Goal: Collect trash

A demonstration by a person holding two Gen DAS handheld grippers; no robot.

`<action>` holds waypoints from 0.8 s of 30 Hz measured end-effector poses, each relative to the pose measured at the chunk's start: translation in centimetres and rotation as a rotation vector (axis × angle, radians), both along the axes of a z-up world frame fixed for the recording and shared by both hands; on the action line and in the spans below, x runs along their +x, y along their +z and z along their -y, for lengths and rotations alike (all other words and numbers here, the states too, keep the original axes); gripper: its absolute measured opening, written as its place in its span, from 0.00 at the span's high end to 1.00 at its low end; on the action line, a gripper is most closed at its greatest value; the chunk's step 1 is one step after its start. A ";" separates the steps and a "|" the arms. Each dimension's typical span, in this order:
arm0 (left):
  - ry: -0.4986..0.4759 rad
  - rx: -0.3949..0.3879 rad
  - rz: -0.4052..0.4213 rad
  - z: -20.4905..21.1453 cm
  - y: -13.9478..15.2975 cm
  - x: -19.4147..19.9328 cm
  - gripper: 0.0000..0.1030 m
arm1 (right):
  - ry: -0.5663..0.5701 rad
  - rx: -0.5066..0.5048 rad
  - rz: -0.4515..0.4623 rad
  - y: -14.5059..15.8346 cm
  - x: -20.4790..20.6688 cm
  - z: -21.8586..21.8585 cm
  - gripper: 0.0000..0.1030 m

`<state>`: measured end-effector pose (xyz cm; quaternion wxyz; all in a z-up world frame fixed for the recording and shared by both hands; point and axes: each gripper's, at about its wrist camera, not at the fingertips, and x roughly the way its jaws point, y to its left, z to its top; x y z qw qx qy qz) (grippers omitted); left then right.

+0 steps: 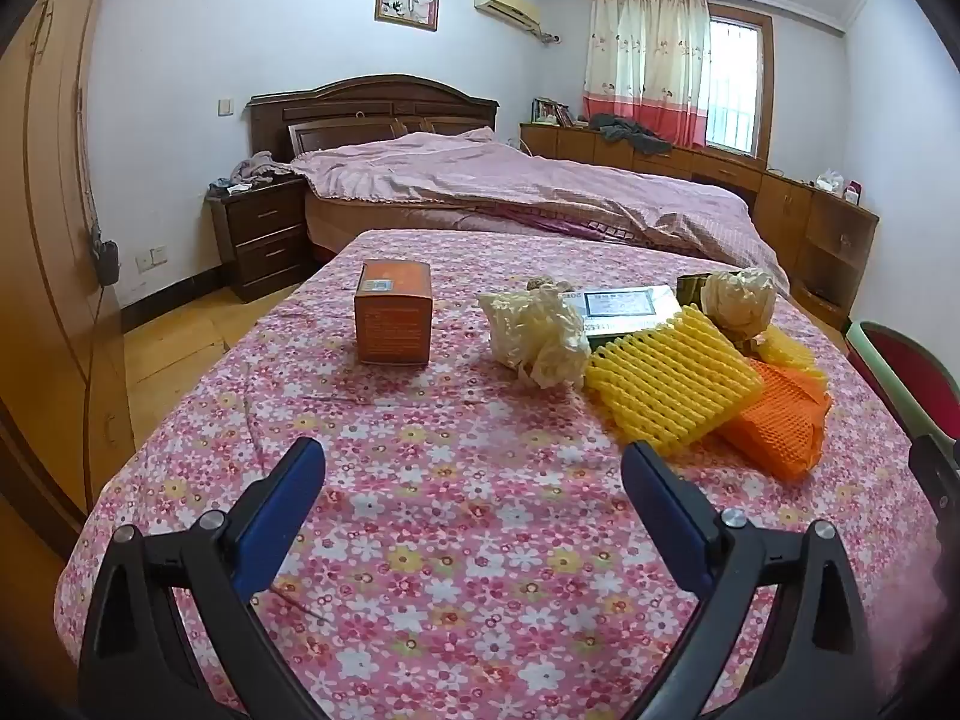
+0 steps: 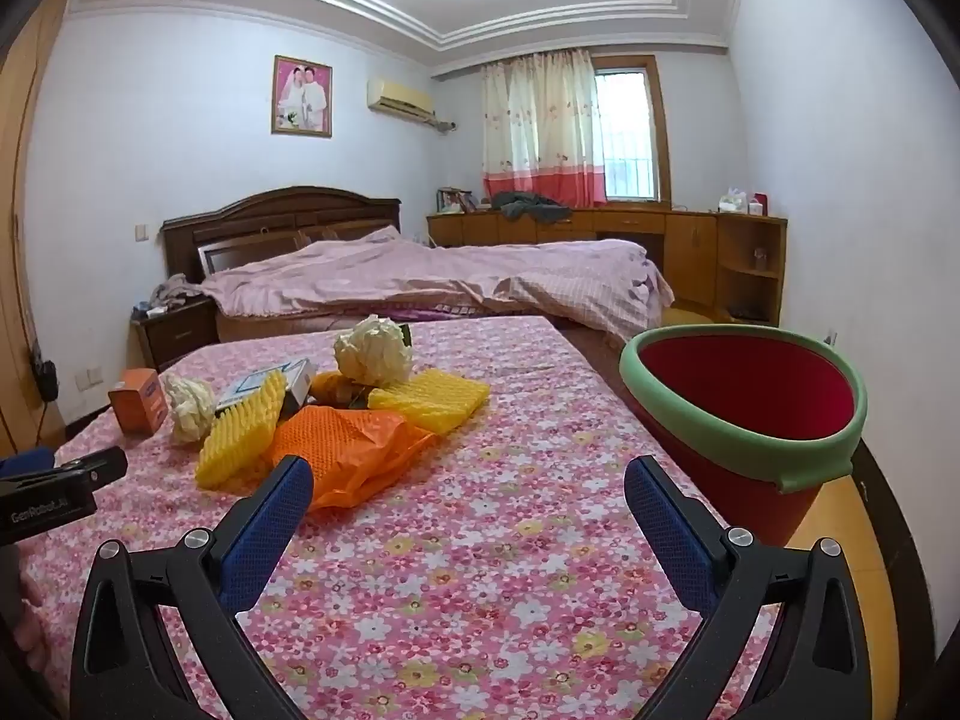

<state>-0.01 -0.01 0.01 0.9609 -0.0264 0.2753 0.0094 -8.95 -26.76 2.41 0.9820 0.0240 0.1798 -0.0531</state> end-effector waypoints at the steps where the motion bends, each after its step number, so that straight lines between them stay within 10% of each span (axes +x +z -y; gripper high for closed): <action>1: 0.000 0.002 0.000 0.0 0.0 0.0 0.05 | 0.002 -0.001 -0.005 0.0 0.2 0.0 0.00; 24: -0.003 -0.007 0.010 -0.2 0.1 -0.3 0.05 | -0.001 -0.014 0.019 0.0 -0.1 -0.1 0.00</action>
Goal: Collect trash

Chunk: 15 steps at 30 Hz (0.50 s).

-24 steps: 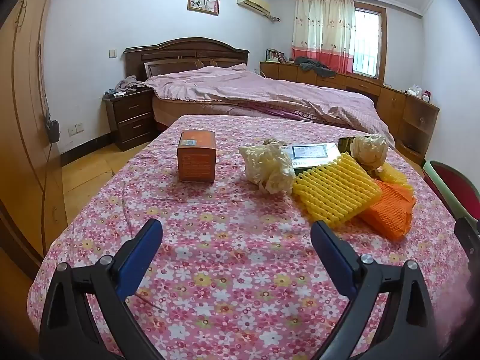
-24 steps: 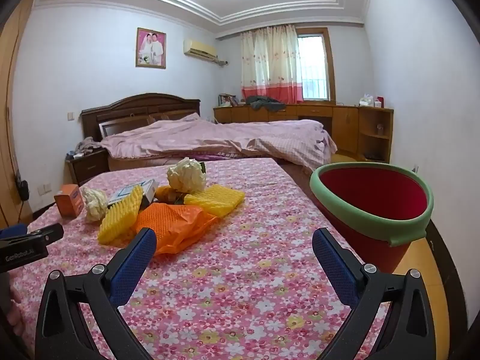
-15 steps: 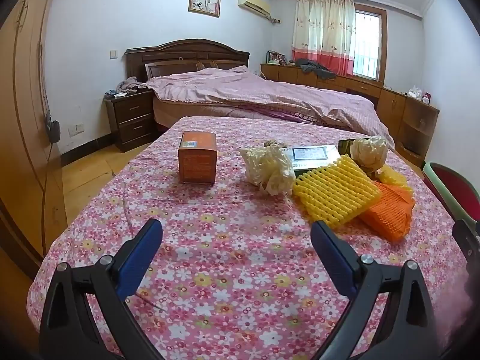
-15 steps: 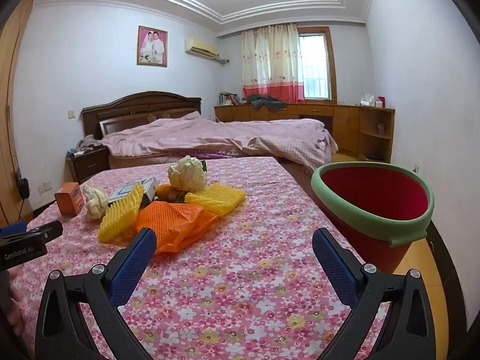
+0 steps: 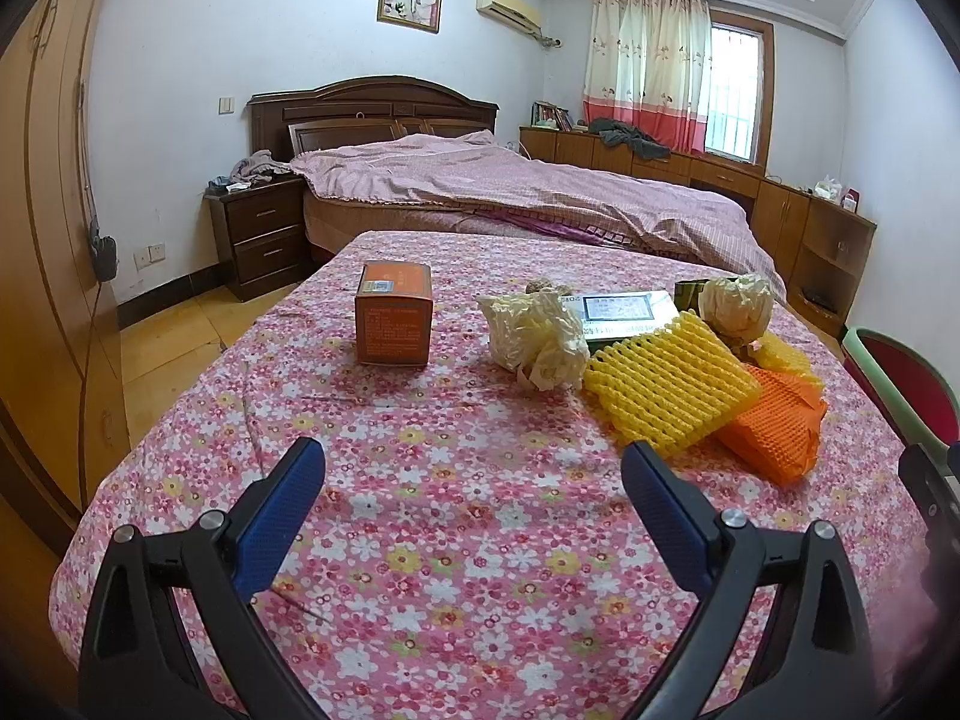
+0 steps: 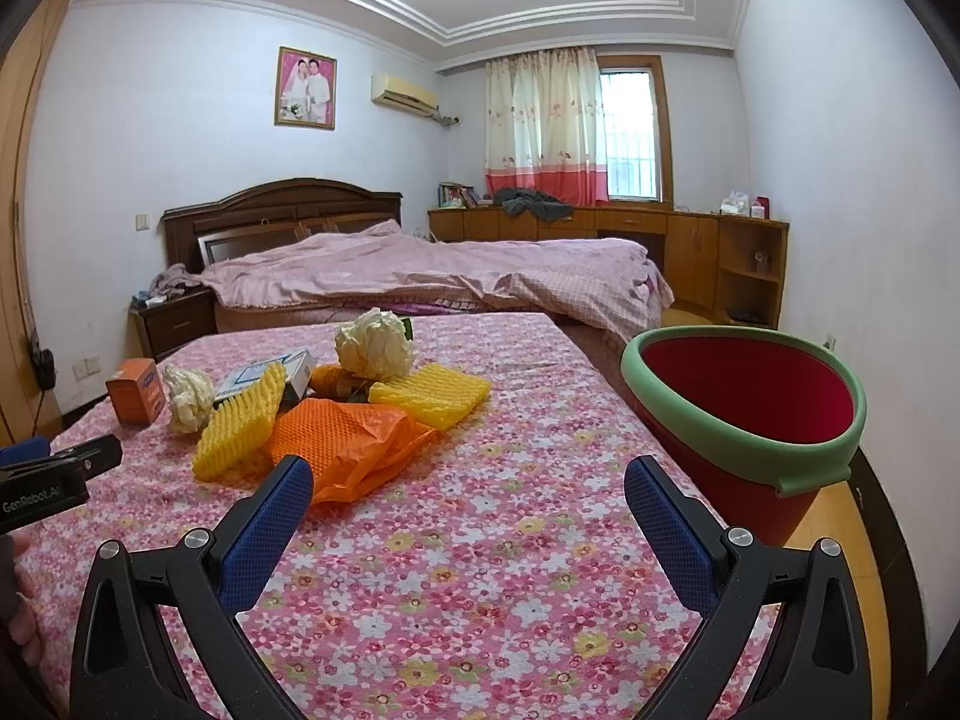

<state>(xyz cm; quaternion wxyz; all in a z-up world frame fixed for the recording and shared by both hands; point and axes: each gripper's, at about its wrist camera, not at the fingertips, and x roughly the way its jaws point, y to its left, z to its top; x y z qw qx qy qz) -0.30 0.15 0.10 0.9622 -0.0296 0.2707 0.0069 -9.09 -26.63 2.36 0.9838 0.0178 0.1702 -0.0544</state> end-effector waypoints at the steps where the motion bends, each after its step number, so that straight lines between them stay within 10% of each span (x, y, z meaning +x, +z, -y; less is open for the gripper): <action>1: 0.000 -0.001 0.000 0.0 0.0 0.0 0.05 | 0.001 0.000 0.000 0.0 0.0 0.0 0.00; 15: 0.001 -0.007 -0.001 -0.1 0.0 -0.1 0.05 | 0.000 0.000 -0.002 0.0 0.1 0.0 0.00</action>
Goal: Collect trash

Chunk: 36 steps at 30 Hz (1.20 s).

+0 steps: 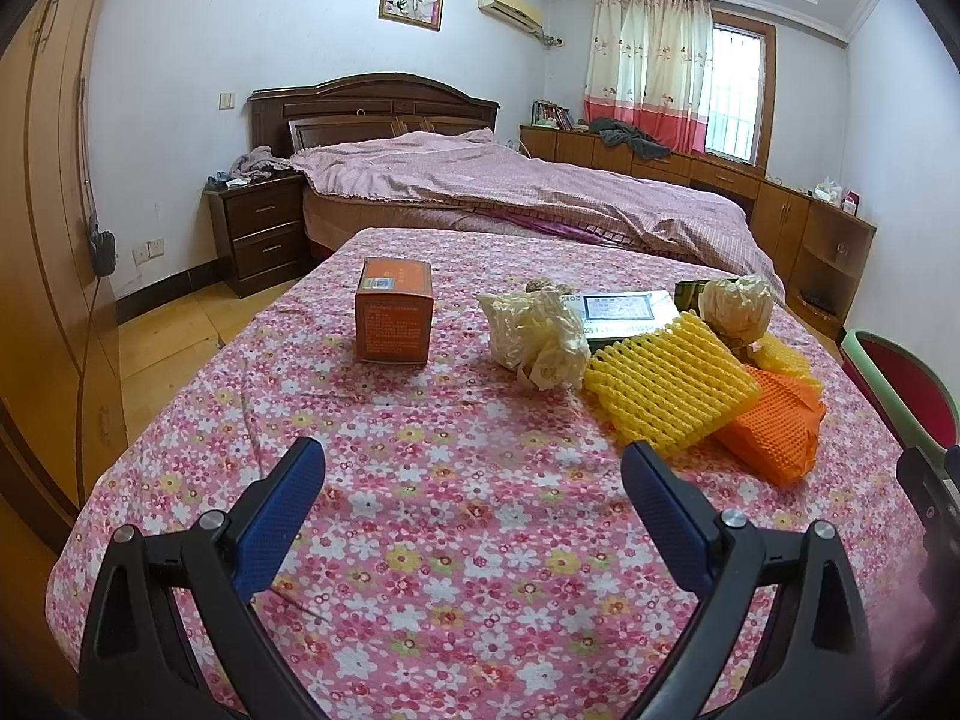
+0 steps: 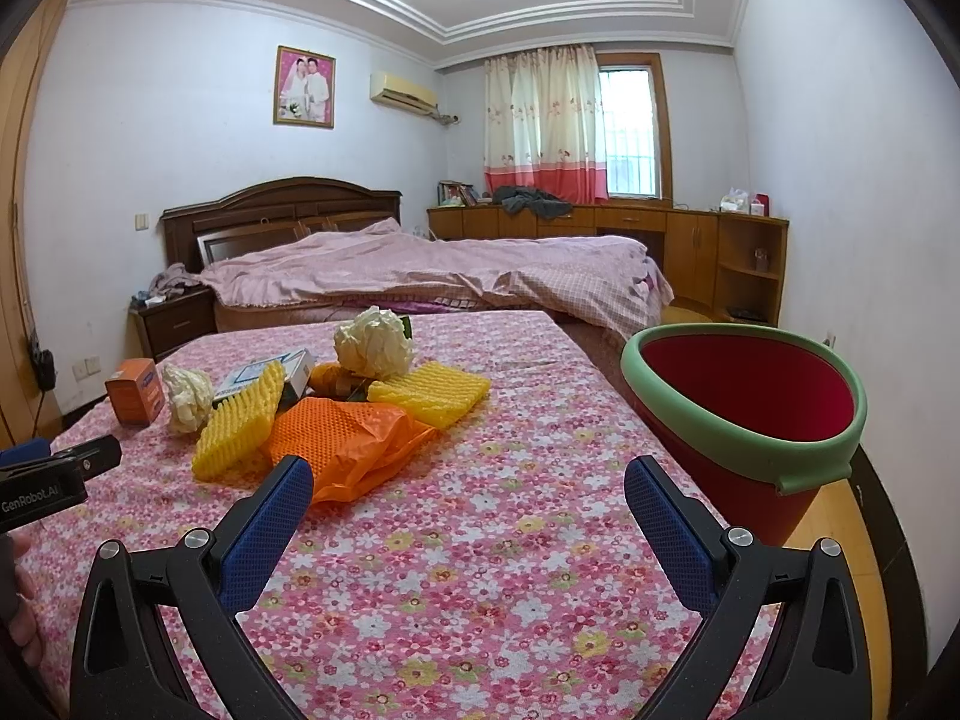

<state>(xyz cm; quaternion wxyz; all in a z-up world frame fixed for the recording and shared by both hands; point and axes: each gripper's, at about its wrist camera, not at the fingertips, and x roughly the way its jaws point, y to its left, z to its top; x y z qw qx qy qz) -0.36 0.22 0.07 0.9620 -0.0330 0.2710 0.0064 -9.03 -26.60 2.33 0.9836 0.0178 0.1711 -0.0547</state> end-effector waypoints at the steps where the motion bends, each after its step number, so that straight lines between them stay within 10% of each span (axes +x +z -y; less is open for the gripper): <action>1: 0.000 0.000 0.000 0.0 0.0 0.0 0.05 | 0.000 0.000 -0.001 0.0 0.0 0.0 0.00; 36: 0.000 -0.009 -0.003 0.0 0.1 -0.1 0.05 | -0.002 0.002 -0.004 0.0 0.1 0.0 0.00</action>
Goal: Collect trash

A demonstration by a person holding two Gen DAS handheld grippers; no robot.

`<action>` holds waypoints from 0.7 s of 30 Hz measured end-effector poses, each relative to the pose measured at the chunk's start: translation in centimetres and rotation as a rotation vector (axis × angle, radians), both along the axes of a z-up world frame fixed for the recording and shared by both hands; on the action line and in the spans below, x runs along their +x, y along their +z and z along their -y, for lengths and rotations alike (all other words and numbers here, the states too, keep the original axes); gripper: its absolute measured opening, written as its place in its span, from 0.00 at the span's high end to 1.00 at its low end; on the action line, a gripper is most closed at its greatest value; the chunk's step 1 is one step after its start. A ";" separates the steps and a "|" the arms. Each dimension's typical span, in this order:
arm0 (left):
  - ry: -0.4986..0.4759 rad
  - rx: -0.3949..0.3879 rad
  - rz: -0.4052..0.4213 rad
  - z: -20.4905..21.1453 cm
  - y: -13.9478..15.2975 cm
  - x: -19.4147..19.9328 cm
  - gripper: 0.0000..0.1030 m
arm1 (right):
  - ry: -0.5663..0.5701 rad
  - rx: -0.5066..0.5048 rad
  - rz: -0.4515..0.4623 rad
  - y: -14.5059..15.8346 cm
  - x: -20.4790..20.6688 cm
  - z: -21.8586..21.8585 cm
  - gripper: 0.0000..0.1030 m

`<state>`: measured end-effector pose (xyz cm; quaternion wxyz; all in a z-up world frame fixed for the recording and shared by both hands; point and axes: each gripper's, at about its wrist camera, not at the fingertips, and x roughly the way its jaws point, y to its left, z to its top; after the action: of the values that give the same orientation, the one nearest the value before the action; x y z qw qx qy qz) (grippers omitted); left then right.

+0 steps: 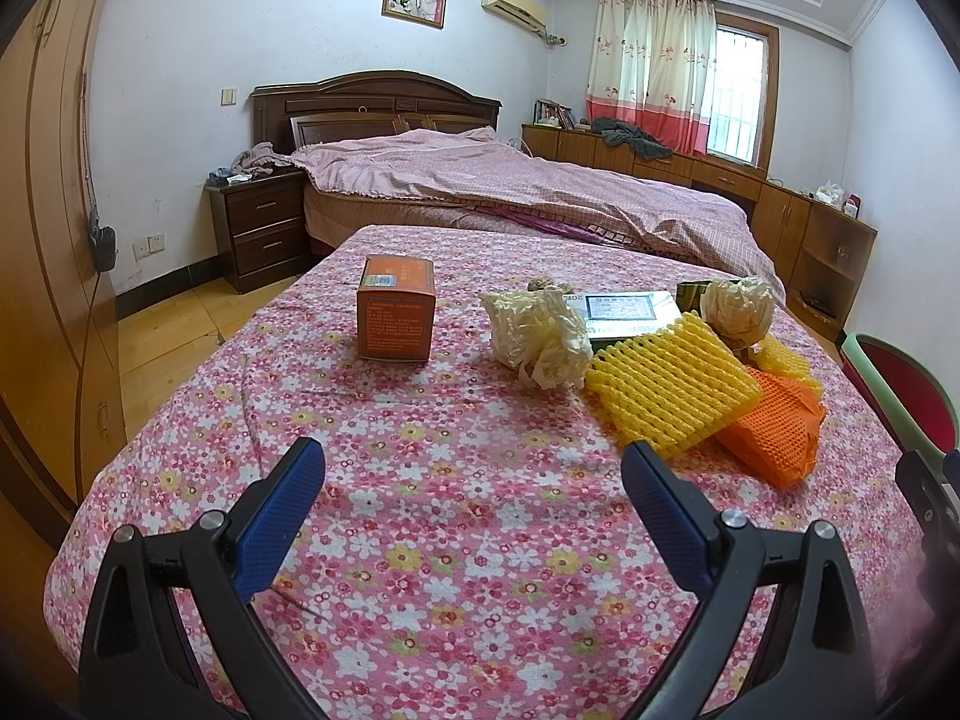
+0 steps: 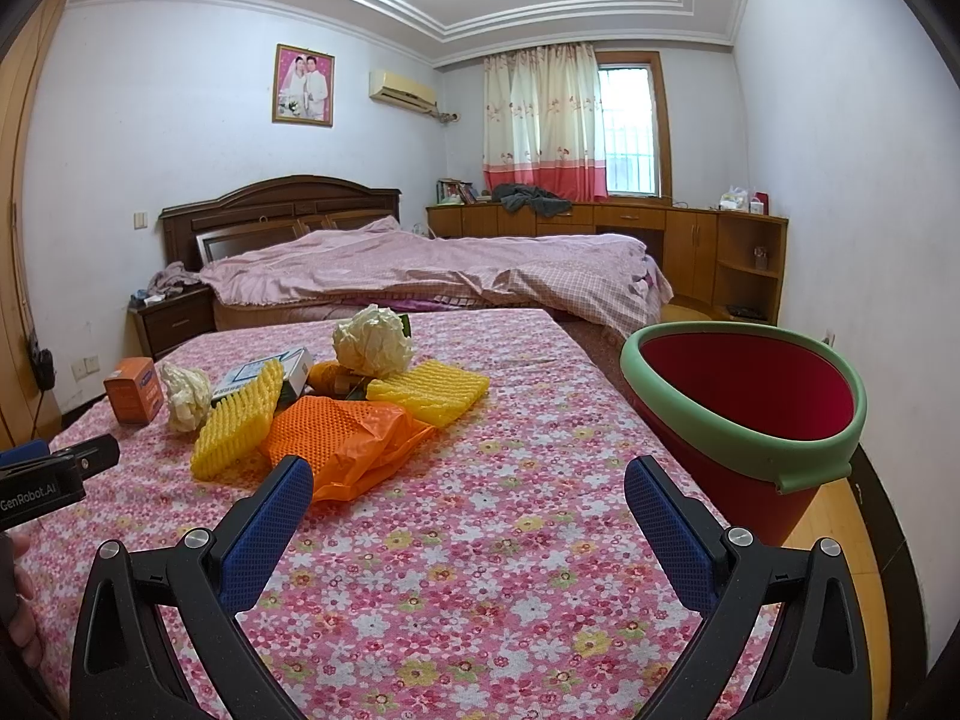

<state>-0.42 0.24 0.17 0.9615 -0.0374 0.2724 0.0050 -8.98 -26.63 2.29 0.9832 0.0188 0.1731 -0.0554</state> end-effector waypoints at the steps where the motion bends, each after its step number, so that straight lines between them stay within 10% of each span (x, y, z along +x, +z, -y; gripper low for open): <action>1: 0.000 0.000 0.000 0.0 0.0 0.0 0.05 | 0.000 0.000 0.000 0.0 0.0 0.0 0.00; 21: 0.000 -0.004 -0.001 -0.1 0.0 0.0 0.05 | 0.010 -0.001 -0.001 0.0 0.0 0.0 0.00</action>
<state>-0.40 0.30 0.20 0.9612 -0.0393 0.2729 0.0044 -8.93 -26.59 2.31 0.9834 0.0175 0.1735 -0.0505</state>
